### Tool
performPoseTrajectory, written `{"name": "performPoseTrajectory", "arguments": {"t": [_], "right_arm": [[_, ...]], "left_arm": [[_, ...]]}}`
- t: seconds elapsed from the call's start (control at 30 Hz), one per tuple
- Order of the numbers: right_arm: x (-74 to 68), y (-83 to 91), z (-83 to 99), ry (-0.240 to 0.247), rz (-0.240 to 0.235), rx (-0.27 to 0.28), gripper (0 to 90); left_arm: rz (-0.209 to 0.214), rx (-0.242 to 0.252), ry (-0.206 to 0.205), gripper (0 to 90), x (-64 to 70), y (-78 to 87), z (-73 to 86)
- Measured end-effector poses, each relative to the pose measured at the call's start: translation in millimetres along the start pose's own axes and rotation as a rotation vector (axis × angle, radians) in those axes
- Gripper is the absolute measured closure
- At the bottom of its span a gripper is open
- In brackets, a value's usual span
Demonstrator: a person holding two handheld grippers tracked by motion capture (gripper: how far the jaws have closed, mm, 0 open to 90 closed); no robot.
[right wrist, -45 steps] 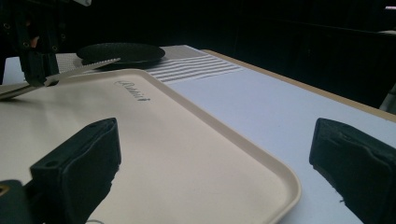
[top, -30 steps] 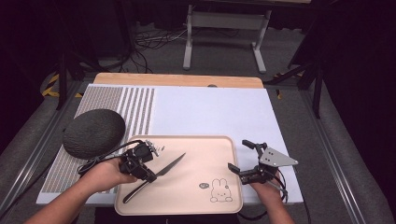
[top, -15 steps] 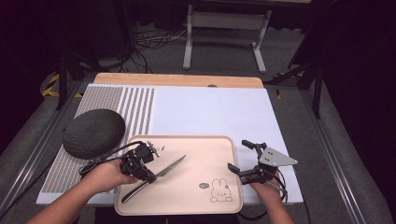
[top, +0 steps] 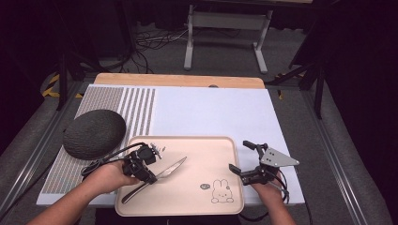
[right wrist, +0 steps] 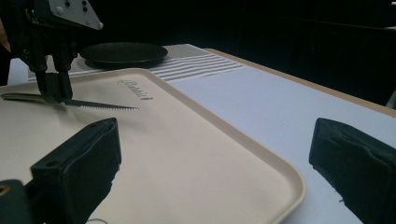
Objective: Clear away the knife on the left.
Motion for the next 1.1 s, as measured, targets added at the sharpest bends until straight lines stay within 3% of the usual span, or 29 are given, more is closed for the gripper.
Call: {"name": "performPoseTrajectory", "arguments": {"t": [0.07,0.17,0.3,0.33,0.43,0.53,0.6,0.7,0.8,0.93,1.0,1.1], "right_arm": [[-0.1,0.0,-0.1,0.001,-0.001,0.001,3.1],[0.2,0.4,-0.2,0.001,0.001,0.004,3.1],[-0.2,0.1,-0.2,0.002,-0.001,0.004,3.1],[-0.3,0.1,-0.2,0.002,-0.002,0.004,3.1],[-0.2,0.1,-0.3,0.002,-0.002,0.005,3.1],[-0.4,0.1,-0.4,0.004,-0.002,0.005,3.1],[-0.4,0.0,-0.4,0.004,-0.002,0.005,3.1],[-0.6,0.0,-0.5,0.007,-0.003,0.006,3.1],[-0.6,0.1,-0.5,0.007,-0.003,0.006,3.1],[-0.3,0.2,-0.4,0.006,-0.002,0.007,3.1],[-0.5,0.3,-0.7,0.008,-0.004,0.009,3.1],[-0.4,0.7,-0.6,0.008,-0.003,0.009,3.1]], "left_arm": [[0.007,0.019,0.0,76.3,-0.7,0.1,-1.0],[0.025,0.047,0.002,64.6,-1.0,5.4,-2.7],[0.01,0.104,-0.061,48.6,0.6,11.2,-4.3],[-0.001,0.13,-0.103,45.8,2.0,12.7,-5.0],[0.004,0.154,-0.148,42.8,6.1,14.7,-5.5],[-0.001,0.169,-0.211,50.0,11.7,15.0,-5.0],[0.003,0.161,-0.25,70.3,15.7,15.5,-3.8],[-0.026,0.164,-0.304,89.7,18.8,13.1,-3.4],[-0.033,0.171,-0.352,89.8,21.5,9.1,-3.6],[-0.085,0.17,-0.469,89.8,22.2,2.2,-1.4],[-0.084,0.147,-0.495,89.8,22.2,-0.4,0.8],[-0.062,0.108,-0.501,89.9,23.0,-4.2,5.4]]}}
Point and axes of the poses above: each handheld gripper's, and its own axes: y roughly backward along the jaws, z roughly out of its underside, x roughly to its right, the point moved 6 cm from there along -y, roughly forward along the jaws, and after that the axes turned 2 degrees about -z, right-handed, at the moved point
